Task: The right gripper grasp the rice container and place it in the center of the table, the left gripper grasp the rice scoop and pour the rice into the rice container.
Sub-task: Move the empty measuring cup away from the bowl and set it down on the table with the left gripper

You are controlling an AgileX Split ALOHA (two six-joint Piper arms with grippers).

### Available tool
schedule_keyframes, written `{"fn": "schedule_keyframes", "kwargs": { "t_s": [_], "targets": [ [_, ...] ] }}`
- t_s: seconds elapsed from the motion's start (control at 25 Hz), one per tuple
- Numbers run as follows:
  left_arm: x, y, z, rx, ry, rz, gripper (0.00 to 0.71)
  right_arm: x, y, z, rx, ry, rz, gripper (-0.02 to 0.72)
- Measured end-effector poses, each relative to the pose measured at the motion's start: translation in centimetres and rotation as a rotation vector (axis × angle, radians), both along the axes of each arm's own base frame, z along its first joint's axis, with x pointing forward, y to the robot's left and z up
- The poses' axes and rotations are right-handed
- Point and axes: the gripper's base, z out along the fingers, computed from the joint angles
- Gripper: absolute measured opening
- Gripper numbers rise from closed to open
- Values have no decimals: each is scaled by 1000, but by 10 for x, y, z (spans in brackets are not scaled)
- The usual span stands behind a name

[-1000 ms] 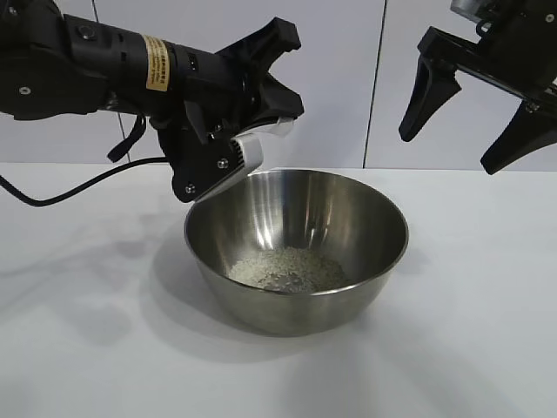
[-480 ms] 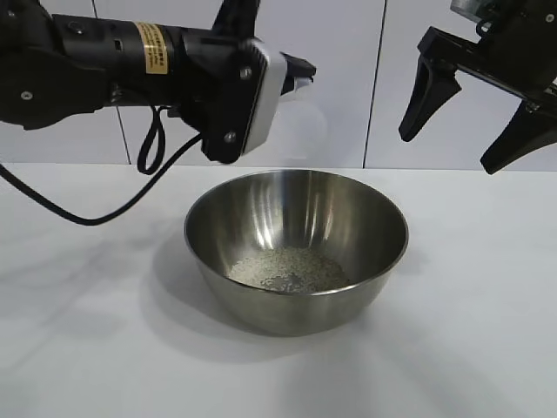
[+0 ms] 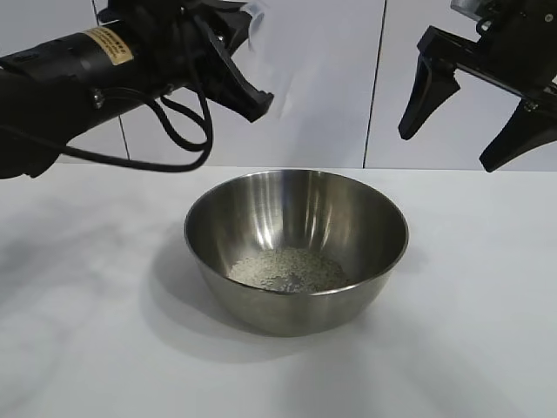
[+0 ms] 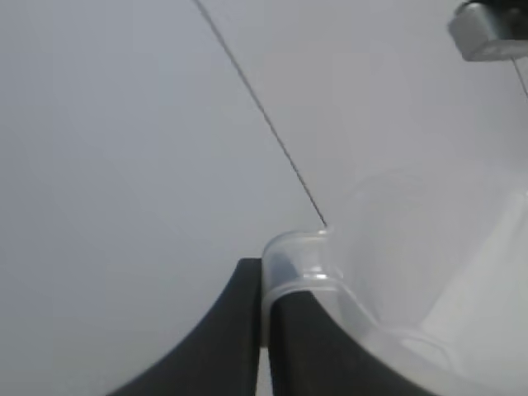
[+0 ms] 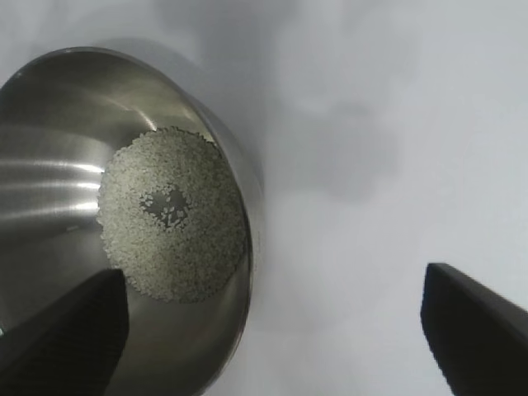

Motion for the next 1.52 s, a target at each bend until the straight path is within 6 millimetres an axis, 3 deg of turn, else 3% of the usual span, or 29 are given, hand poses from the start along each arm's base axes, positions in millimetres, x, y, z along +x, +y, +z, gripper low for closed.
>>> {"fn": "schedule_keyframes", "kwargs": {
  "t_s": [0.12,0.32,0.52,0.72,0.92,1.04,1.28,1.52],
  "targets": [
    [2,21,0,-138,80,142,9,1,0,0,1,-11,-5,662],
    [-3,69,-30,-226,221,317,9,2,1,1,18,-18,-14,662],
    [-22,107,-62,-178,350,264,8,2,1,1,20,-22,-17,662],
    [-28,123,-71,-101,373,215,8,2,1,1,20,-23,-17,662],
    [-22,134,-89,-81,414,243,8,3,1,1,20,-26,-19,662],
    [-17,131,-109,-48,466,221,8,3,1,2,20,-32,-22,662],
    [5,123,-118,-29,442,191,8,4,1,2,20,-36,-23,662],
    [15,120,-141,-16,480,189,8,4,1,2,20,-37,-24,662]
  ]
}}
